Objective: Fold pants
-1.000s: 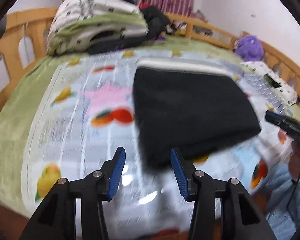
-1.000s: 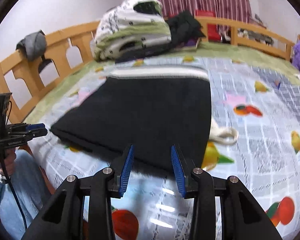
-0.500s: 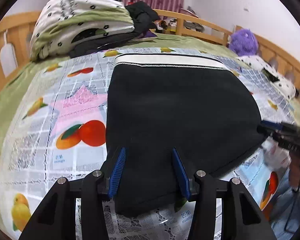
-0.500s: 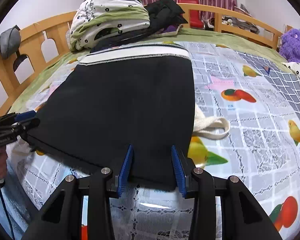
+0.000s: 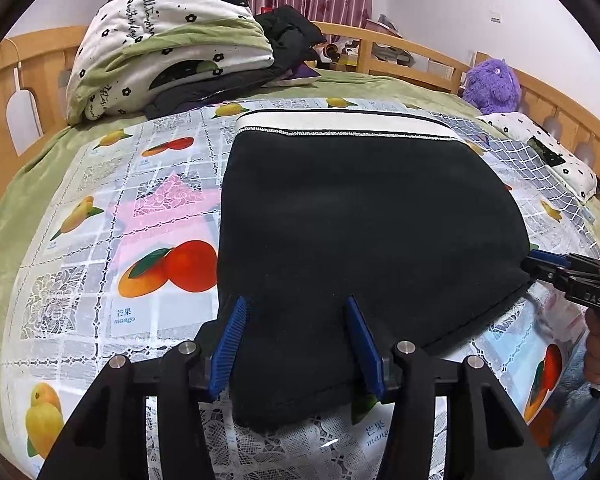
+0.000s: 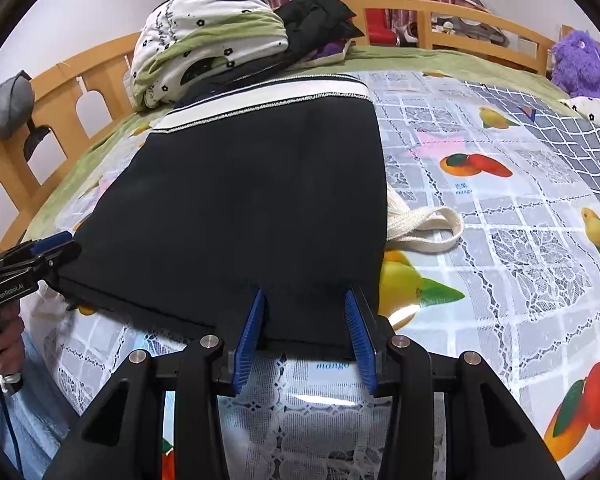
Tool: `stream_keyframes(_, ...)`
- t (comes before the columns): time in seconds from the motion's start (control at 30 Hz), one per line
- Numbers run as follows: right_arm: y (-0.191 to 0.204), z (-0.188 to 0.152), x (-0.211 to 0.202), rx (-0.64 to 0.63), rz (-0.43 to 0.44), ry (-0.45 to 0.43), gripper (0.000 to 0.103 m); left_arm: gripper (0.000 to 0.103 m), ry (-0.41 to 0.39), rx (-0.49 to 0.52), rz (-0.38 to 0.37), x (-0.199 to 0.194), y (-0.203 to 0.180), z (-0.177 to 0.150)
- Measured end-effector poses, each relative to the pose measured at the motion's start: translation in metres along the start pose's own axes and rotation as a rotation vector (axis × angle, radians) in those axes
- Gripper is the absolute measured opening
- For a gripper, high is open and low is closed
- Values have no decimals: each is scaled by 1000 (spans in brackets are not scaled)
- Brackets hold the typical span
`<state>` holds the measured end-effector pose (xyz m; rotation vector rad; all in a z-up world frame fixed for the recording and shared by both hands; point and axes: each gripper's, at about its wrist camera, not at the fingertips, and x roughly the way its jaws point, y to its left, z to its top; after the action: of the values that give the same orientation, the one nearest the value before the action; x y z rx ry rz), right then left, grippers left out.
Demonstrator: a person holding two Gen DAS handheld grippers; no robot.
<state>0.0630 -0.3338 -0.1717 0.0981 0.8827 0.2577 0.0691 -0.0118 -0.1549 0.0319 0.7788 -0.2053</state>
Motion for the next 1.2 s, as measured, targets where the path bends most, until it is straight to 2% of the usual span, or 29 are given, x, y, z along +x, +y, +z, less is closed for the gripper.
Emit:
stream_keyframes(0.13, -1, 0, -18, -5, -1, 42, 42, 55, 18, -10, 17, -2, 0, 1)
stream_keyframes(0.27, 11, 4, -53, -50, -75, 39, 42, 56, 48, -21, 37, -13, 1, 2)
stream_keyframes(0.33, 20, 7, -75, -64, -110, 28, 42, 56, 35, -25, 44, -27, 1, 3)
stream_keyframes(0.43, 34, 9, -111, -81, -164, -47, 45, 64, -15, -44, 43, -55, 1, 5)
stream_keyframes(0.47, 37, 10, -119, -84, -183, -71, 49, 66, -30, -55, 47, -62, 1, 6)
stream_keyframes(0.53, 47, 12, -139, -98, -252, -151, 50, 67, -54, -77, 57, -82, -1, 9)
stream_keyframes(0.6, 54, 13, -152, -98, -252, -180, 58, 69, -85, -90, 37, -107, -6, 12)
stream_keyframes(0.7, 56, 15, -157, -54, -209, -151, 58, 80, -179, -103, 10, -144, -16, 10)
stream_keyframes(0.73, 55, 14, -156, -23, -192, -130, 59, 80, -188, -99, 21, -148, -18, 9)
stream_keyframes(0.83, 55, 13, -152, 29, -161, -99, 70, 80, -182, -70, 39, -155, -21, 2)
stream_keyframes(0.9, 61, 10, -151, 21, -164, -103, 85, 80, -163, -70, 58, -153, -19, 2)
stream_keyframes(1.07, 66, 4, -145, -4, -227, -80, 94, 80, -169, -124, 54, -158, -9, 5)
stream_keyframes(1.2, 61, 5, -143, 30, -215, -72, 94, 81, -148, -117, 64, -154, -12, 5)
